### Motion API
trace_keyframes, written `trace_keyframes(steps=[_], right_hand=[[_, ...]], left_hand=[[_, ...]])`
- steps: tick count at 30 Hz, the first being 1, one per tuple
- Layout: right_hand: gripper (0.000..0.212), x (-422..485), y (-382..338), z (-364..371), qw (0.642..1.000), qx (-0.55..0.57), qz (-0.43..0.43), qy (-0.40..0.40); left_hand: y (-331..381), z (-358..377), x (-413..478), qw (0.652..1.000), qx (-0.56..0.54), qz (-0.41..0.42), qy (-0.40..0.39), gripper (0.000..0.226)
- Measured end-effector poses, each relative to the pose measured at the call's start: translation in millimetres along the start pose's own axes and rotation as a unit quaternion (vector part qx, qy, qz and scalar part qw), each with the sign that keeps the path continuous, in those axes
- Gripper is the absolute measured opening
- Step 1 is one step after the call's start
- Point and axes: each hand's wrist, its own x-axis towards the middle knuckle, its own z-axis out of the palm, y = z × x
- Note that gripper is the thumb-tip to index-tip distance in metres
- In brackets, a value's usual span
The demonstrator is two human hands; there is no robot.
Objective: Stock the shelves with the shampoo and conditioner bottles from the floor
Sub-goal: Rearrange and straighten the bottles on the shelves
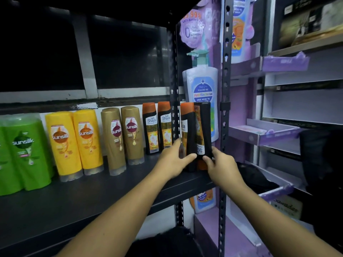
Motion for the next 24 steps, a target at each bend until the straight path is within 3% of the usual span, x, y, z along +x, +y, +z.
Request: trace_keyframes(steps=[5, 8, 14, 19, 24], right_hand=[[0.035, -23.4, 13.8, -4.4, 0.999, 0.003, -0.015, 0.040], [0.027, -34.8, 13.3, -1.1, 0.995, 0.009, -0.088, 0.046], [0.033, -30.0, -29.9, 21.9, 0.961, -0.018, -0.224, -0.162], [0.046, -18.4, -74.5, 52.9, 0.918, -0.086, -0.204, -0.329], [0.057, -7.6, -105.0, 76.8, 0.891, -0.136, -0.202, -0.384]], left_hand=[[-13.3, -6.3, -17.1, 0.993, 0.101, -0.001, -0.054, 0.067], [-22.0, -18.9, -34.8, 0.986, 0.145, -0.008, -0.081, 0.067], [-39.4, -65.1, -66.1, 0.969, 0.214, -0.015, -0.120, 0.060], [-64.6, -109.9, -87.1, 0.959, 0.233, -0.046, -0.152, 0.056], [-86.1, -139.5, -105.6, 0.960, 0.234, -0.068, -0.139, 0.057]])
